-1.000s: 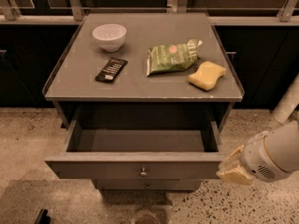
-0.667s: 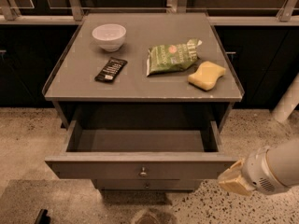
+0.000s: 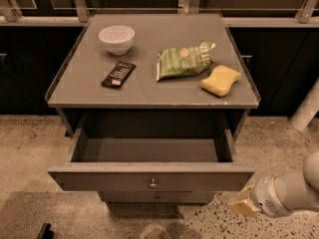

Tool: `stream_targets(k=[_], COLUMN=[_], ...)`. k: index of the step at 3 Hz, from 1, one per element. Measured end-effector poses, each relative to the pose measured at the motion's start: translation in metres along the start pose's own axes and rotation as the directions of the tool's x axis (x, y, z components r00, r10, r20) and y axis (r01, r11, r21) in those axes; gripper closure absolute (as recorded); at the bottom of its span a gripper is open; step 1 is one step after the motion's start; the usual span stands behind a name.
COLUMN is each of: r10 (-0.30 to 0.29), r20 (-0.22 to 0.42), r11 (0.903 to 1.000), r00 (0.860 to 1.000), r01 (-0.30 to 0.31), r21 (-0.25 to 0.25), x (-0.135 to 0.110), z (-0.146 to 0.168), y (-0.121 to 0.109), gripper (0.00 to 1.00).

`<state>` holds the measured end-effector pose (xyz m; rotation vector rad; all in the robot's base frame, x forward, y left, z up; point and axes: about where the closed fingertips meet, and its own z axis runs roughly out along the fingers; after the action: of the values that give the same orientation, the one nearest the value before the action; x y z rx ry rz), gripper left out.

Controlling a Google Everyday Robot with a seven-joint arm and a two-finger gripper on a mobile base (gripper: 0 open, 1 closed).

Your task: Close top drawer

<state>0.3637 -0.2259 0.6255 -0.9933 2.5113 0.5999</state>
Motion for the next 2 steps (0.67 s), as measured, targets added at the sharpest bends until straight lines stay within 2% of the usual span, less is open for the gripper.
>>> stream_targets(k=[1, 2], r10=[0.013, -0.008], r20=[0.141, 0.289], r11=[0.9999, 0.9999], r00=[0.99, 0.957], r01=[-0.015, 0.005], r21=[0.009, 0.01], x=[-0.017, -0.035], z=[0.011, 0.01], y=[-0.031, -0.05], gripper=[1.0, 1.0])
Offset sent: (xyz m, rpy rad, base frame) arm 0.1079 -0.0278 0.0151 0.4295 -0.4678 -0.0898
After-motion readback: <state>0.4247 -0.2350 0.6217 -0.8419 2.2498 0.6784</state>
